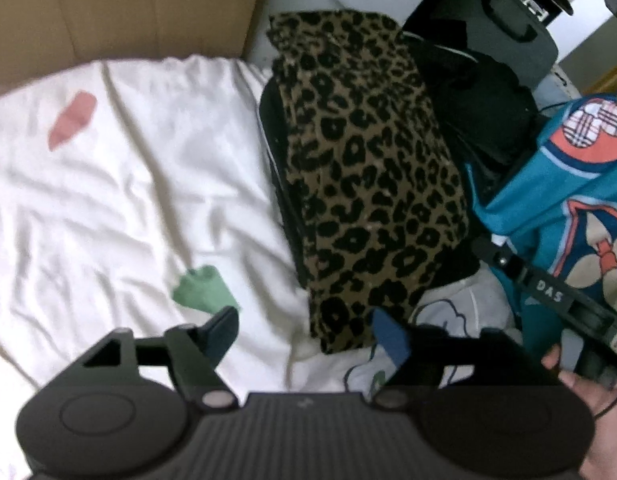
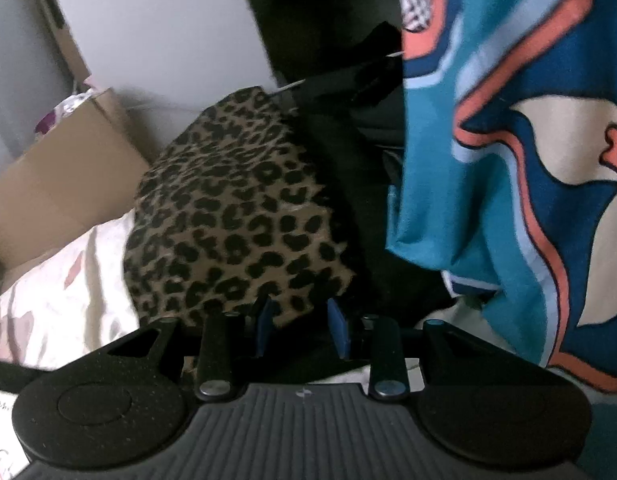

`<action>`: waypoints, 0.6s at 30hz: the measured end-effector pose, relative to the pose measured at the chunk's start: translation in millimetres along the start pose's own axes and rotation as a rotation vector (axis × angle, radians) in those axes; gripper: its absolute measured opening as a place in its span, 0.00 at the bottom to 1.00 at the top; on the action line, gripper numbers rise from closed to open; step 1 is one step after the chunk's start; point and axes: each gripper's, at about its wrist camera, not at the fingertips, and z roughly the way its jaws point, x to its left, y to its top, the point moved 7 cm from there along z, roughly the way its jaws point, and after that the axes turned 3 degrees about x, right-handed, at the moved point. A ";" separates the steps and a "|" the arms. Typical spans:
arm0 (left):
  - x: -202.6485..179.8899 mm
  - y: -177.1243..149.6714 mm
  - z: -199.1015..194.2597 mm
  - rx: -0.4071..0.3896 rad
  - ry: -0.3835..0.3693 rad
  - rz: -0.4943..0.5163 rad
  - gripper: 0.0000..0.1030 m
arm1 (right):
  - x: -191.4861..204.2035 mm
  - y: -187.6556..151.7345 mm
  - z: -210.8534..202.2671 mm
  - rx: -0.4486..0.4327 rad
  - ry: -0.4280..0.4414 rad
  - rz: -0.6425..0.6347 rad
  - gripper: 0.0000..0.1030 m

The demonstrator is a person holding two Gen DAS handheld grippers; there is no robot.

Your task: Fold clothes

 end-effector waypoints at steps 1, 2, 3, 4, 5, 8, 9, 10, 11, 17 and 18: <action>0.4 1.0 -5.2 0.004 0.008 0.001 0.77 | 3.1 0.7 -1.2 0.010 0.000 -0.003 0.37; 1.3 2.9 -10.1 0.001 0.018 -0.003 0.84 | 6.4 1.6 -2.2 0.019 0.001 -0.005 0.38; 2.2 4.7 -15.1 -0.002 0.029 -0.008 0.87 | 9.7 3.3 -3.3 0.029 0.005 -0.007 0.39; 2.9 6.8 -20.4 -0.012 0.043 -0.011 0.89 | 12.6 5.2 -5.4 0.038 0.009 -0.006 0.39; 3.6 8.8 -25.7 -0.022 0.057 -0.014 0.90 | 15.1 7.3 -8.0 0.045 0.005 -0.003 0.45; 3.8 15.2 -39.4 -0.022 0.071 -0.011 0.93 | 22.4 14.4 -15.3 0.074 -0.026 -0.002 0.64; 2.9 17.5 -42.0 -0.022 0.074 -0.003 0.93 | 24.7 16.9 -17.5 0.087 -0.040 -0.002 0.71; 3.7 20.0 -46.7 -0.024 0.082 -0.001 0.94 | 27.0 19.4 -19.8 0.099 -0.055 -0.002 0.75; 5.0 22.4 -51.2 -0.024 0.084 -0.008 0.95 | 29.5 22.0 -21.9 0.112 -0.068 -0.001 0.82; 14.7 32.2 -74.6 -0.029 0.112 -0.035 0.99 | 50.5 33.1 -30.1 0.204 -0.086 -0.008 0.96; 15.5 33.2 -77.4 -0.030 0.122 -0.037 0.99 | 53.2 33.7 -32.6 0.214 -0.092 -0.015 0.98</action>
